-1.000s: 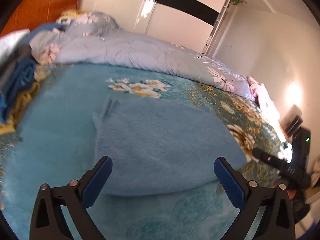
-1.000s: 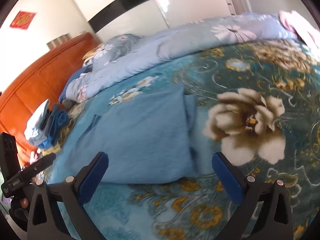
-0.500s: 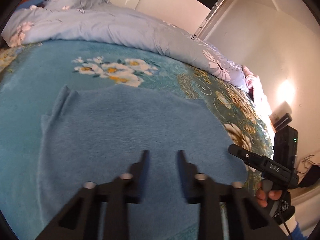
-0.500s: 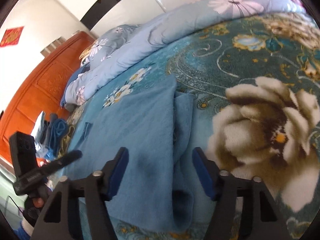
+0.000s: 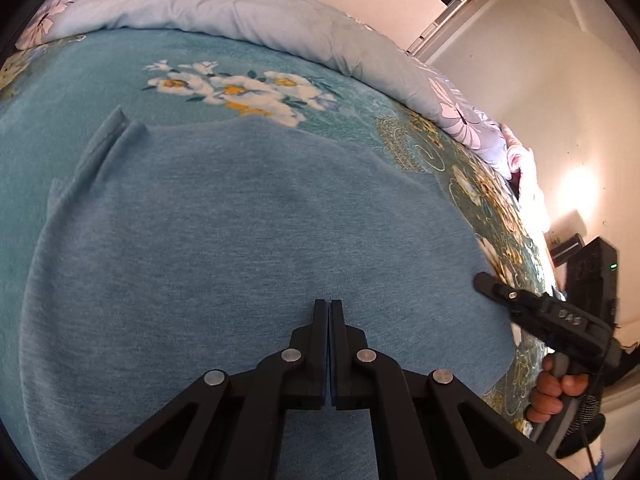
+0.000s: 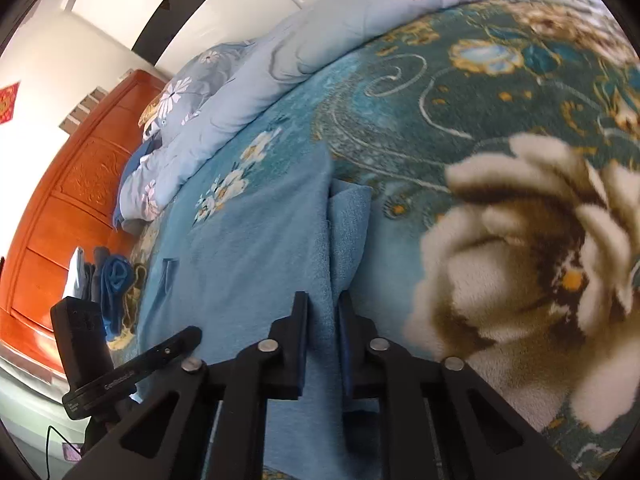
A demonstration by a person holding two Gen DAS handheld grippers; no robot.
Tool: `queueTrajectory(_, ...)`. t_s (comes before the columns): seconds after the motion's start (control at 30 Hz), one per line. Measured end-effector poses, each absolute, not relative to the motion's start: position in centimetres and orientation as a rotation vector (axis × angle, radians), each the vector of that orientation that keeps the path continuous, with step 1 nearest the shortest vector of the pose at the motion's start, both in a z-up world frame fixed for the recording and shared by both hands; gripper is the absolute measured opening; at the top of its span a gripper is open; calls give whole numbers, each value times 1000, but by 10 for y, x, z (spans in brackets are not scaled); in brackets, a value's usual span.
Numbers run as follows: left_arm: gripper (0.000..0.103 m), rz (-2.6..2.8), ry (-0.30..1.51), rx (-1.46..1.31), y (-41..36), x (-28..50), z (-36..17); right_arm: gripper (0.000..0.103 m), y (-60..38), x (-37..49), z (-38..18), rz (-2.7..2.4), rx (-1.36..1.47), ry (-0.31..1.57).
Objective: Fold clothes
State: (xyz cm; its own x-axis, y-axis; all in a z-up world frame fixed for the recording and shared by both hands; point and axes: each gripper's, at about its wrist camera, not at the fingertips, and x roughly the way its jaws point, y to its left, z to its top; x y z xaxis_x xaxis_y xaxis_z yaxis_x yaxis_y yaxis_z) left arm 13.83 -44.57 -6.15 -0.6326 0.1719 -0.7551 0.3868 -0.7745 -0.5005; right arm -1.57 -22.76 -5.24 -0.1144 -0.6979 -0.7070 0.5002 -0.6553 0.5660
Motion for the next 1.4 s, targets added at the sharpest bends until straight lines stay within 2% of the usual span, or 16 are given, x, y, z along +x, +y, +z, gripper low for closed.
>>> queueTrajectory(0.17, 1, -2544, 899, 1318, -440, 134, -57, 12, -243, -8, -20, -1898, 1319, -130)
queueTrajectory(0.23, 1, -2568, 939, 1265, -443, 151, -46, 11, -251, -2, -4, -1912, 1306, -86)
queueTrajectory(0.37, 1, -2607, 901, 1115, -452, 211, -24, 11, -273, 15, 30, -1921, 1264, -1)
queueTrajectory(0.67, 1, -2471, 1059, 953, -500, 324, -24, 11, -371, 74, 80, -1885, 1194, 212)
queueTrajectory(0.8, 1, -2420, 1103, 922, -519, 351, -31, 11, -423, 107, 70, -1854, 1199, 315)
queueTrajectory(0.97, 1, -2375, 1167, 894, -531, 373, -41, 11, -478, 140, 20, -1812, 1278, 421)
queueTrajectory(1.17, 1, -2352, 1190, 891, -536, 385, -49, 12, -500, 170, -18, -1780, 1321, 521)
queueTrajectory(1.3, 1, -2359, 1220, 882, -536, 384, -49, 21, -492, 178, -13, -1724, 1312, 480)
queueTrajectory(1.4, 1, -2411, 1238, 858, -531, 373, -42, 22, -477, 178, -1, -1674, 1290, 393)
